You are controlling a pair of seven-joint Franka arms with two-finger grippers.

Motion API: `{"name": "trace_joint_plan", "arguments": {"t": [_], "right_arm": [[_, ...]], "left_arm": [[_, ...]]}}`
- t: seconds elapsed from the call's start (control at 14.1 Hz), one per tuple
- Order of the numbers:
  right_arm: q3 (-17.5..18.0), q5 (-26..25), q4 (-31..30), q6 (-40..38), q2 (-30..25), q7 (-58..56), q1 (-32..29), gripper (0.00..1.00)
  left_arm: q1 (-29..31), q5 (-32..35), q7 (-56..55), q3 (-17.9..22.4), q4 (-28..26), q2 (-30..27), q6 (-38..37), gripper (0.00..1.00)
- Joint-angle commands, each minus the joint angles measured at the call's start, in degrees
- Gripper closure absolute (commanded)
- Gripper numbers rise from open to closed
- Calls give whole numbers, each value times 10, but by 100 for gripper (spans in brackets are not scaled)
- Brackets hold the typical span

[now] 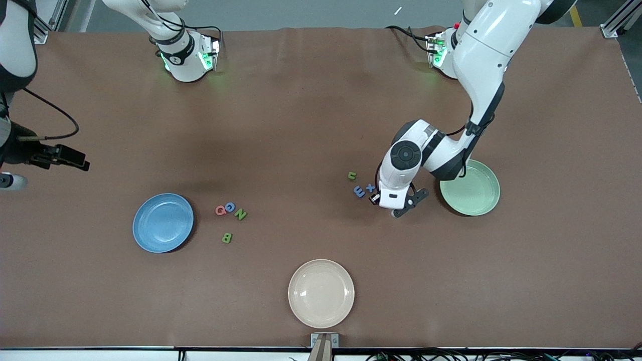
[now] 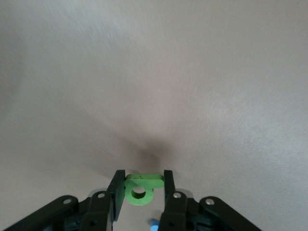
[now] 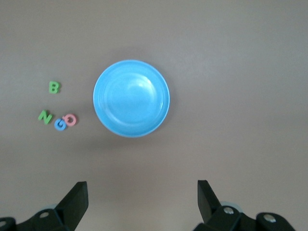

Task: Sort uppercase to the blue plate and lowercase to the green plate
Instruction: 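Grasp the green b with the left gripper while the right gripper approaches letters, then drop the b into the green plate while the right gripper lowers near Q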

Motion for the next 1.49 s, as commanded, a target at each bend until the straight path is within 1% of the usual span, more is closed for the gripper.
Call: {"name": "trace_joint_plan", "arguments": {"t": [0.0,0.14,0.28,0.35,0.5,0.57,0.64,0.71,0.85,0.99,1.06,1.28,1.42], "right_arm": [[5,6,19,29,49,-8,-10,0],[5,6,20,46,73,-3,-11,0],[6,0,20,49,84,6,4,0],[6,0,20,55,91,33,14,0],[8,8,14,74,100,146,29,0],[8,8,13,82,109,194,43,0],[7,-2,16,90,120,229,55,0],[7,-2,16,101,128,245,57,0],[8,2,14,110,139,280,61,0],[8,8,8,118,146,351,67,1],[8,9,1,128,147,393,81,0],[8,9,-29,162,151,569,113,0],[8,9,-41,183,158,652,132,0]], "left_arm": [[46,4,90,-5,-95,-100,-9,80],[97,2,174,-19,-154,-141,-9,80],[155,5,263,-33,-199,-173,-8,80],[184,7,310,-39,-214,-186,-7,80],[240,8,389,-50,-238,-199,-7,80],[266,8,420,-59,-248,-202,-7,80],[293,9,443,-71,-256,-202,-4,80],[312,11,454,-79,-264,-199,5,80],[324,28,464,-79,-275,-193,26,79],[337,41,466,-79,-283,-186,32,79],[338,52,466,-79,-286,-182,34,79],[349,55,466,-79,-290,-176,45,78],[349,55,466,-79,-292,-172,52,77]]}}
